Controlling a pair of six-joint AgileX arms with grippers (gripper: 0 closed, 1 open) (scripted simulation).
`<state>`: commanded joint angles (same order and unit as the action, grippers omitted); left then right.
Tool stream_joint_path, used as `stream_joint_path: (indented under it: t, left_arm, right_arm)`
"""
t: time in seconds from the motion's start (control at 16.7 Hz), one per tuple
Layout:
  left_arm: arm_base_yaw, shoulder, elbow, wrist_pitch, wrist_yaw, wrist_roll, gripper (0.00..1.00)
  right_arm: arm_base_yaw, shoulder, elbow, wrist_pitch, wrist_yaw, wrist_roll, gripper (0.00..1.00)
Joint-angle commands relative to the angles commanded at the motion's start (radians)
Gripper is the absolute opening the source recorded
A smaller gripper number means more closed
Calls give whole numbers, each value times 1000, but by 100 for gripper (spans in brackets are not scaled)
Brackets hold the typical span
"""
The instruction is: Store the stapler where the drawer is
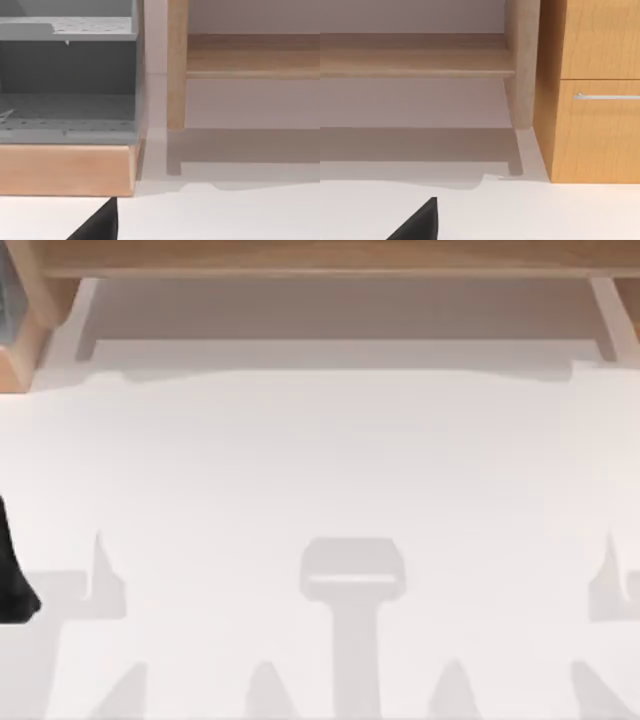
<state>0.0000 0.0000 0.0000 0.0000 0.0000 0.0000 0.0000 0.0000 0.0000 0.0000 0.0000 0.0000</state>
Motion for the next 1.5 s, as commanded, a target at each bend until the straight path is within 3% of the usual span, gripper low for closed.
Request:
stream_joint_path:
  t: [0.24, 0.48, 0.84, 1.5]
  left_arm:
    - [0, 0, 0, 0, 0, 0, 100]
    - [0, 0, 0, 0, 0, 0, 100]
    - [0, 0, 0, 0, 0, 0, 100]
    - [0, 0, 0, 0, 0, 0, 100]
  right_arm:
    - [-7, 29, 18, 20, -6, -27, 100]
    - [-53, 200, 127, 138, -33, -182, 100]
    - [-184, 692, 406, 443, -100, -570, 100]
    - [-412, 1860, 928, 1016, -298, -1320, 100]
